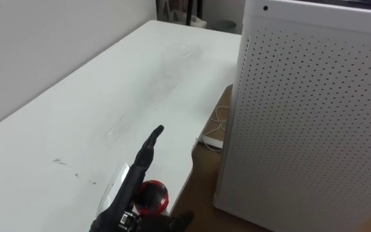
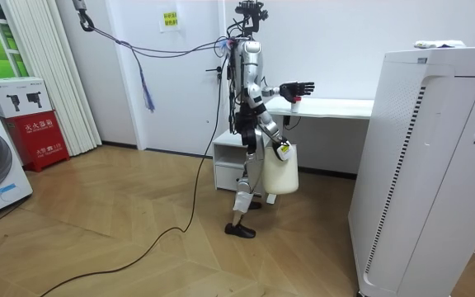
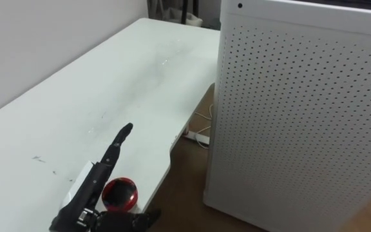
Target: Pick garbage
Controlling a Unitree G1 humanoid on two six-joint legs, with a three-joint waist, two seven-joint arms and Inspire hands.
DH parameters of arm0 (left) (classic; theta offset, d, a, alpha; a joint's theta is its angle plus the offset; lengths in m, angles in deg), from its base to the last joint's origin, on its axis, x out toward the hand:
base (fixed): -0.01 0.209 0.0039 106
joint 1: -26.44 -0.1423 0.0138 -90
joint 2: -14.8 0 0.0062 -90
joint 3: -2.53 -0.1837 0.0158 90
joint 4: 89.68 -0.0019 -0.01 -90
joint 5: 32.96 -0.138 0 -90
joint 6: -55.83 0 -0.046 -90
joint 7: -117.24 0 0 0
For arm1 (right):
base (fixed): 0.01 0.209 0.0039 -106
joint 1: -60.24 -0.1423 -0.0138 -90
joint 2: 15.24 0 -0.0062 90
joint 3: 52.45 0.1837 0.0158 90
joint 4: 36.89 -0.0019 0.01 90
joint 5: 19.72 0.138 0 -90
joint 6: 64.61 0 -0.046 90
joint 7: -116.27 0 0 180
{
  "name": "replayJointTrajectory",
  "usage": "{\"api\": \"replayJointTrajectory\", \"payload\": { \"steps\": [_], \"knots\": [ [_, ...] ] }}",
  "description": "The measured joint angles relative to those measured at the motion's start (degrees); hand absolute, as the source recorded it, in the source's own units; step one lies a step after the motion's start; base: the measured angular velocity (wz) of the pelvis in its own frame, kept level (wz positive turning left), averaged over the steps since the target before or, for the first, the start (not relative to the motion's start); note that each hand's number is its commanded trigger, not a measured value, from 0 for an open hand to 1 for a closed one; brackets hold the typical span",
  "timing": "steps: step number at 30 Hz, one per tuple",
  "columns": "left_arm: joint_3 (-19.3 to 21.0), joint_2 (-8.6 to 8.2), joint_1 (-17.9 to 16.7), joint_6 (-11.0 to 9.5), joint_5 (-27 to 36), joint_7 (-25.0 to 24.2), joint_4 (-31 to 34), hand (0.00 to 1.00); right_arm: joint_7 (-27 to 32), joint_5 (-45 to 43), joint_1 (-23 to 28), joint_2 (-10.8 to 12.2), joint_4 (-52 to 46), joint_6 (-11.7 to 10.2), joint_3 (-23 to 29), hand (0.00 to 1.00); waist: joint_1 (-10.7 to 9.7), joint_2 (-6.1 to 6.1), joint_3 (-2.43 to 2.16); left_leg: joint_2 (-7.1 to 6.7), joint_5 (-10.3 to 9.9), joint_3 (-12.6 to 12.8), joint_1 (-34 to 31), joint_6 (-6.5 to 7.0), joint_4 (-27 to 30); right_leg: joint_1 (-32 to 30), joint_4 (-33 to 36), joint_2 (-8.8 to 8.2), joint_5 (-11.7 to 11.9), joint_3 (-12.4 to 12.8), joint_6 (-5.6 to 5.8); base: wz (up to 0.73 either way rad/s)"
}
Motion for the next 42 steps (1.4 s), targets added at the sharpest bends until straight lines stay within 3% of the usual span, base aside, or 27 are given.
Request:
{"api": "replayJointTrajectory", "payload": {
  "steps": [10, 24, 25, 26, 28, 30, 31, 33, 42],
  "knots": [
    [0.0, 0.00, 0.0, 0.4, 0.0, -0.3, -2.7, 0.00, 0.0, 0.0, 0.2, 0.0, 0.0, 0.0, 0.1, 1.00, 0.0, 0.45, -0.33, 0.00, 0.0, 0.0, 0.0, 0.00, 0.0, 0.0, 0.0, 0.00, 0.0, 0.0, 0.00, 0.00],
    [0.0, 0.05, -0.6, 0.3, -0.1, 0.4, -8.2, 0.01, 0.3, 0.0, 0.3, -0.1, -0.3, 0.0, 0.1, 1.00, 0.2, 0.91, -0.20, 0.04, 0.0, 0.4, 0.1, -0.02, -0.1, -0.7, 0.0, -0.01, 0.0, 0.2, 0.00, -0.01],
    [0.1, 0.05, -0.6, 0.1, -0.1, 0.6, -8.2, 0.20, 0.7, -0.1, 0.3, -0.1, -0.3, 0.0, 0.1, 1.00, 0.2, 0.87, -0.14, 0.03, 0.0, 0.4, 0.1, -0.02, -0.1, -0.7, 0.0, -0.04, 0.0, 0.3, 0.00, 0.00],
    [0.0, 0.04, -0.7, -0.1, -0.1, 0.6, -8.2, 0.47, 0.9, -0.1, 0.2, -0.1, -0.3, 0.0, 0.1, 1.00, 0.3, 0.86, -0.12, 0.03, 0.0, 0.5, 0.1, -0.02, -0.2, -0.8, 0.0, -0.04, 0.0, 0.3, 0.00, 0.00],
    [0.0, 0.01, -0.9, -0.4, -0.1, 0.6, -8.2, 0.68, 1.3, -0.1, 0.2, -0.1, -0.3, 0.0, 0.1, 1.00, 0.2, 0.79, -0.04, 0.04, 0.0, 0.5, 0.1, -0.02, -0.2, -0.8, 0.0, -0.04, 0.0, 0.4, 0.00, 0.00],
    [0.0, 0.01, -0.9, -0.6, -0.1, 0.8, -8.2, 0.78, 1.7, -0.1, 0.2, -0.1, -0.3, 0.0, 0.1, 1.00, 0.2, 0.73, 0.05, 0.06, 0.0, 0.5, 0.1, -0.02, -0.2, -0.8, 0.0, -0.03, 0.0, 0.4, 0.00, 0.00],
    [0.0, 0.01, -0.9, -0.7, -0.1, 1.0, -8.3, 0.91, 2.0, -0.1, 0.2, -0.1, -0.3, 0.0, 0.1, 1.00, 0.2, 0.69, 0.09, 0.07, 0.0, 0.5, 0.1, -0.02, -0.2, -0.8, 0.0, -0.03, 0.0, 0.4, 0.00, 0.00],
    [0.0, -0.02, -0.9, -0.9, 0.0, 1.3, -8.8, 1.00, 2.4, -0.1, 0.2, -0.1, -0.3, 0.0, 0.1, 1.00, 0.3, 0.67, 0.12, 0.08, 0.0, 0.6, 0.1, -0.01, -0.2, -0.9, 0.0, -0.03, 0.0, 0.6, 0.00, 0.00],
    [0.0, -0.33, -1.0, -3.1, 0.8, 1.7, -10.5, 1.00, 3.7, -0.1, 0.2, 0.0, -0.3, 0.0, 0.1, 1.00, 0.3, 0.48, 0.25, 0.13, 0.0, 0.9, -0.1, -0.01, -0.1, -1.2, 0.1, -0.01, 0.0, 0.8, 0.00, 0.00]
  ]
}}
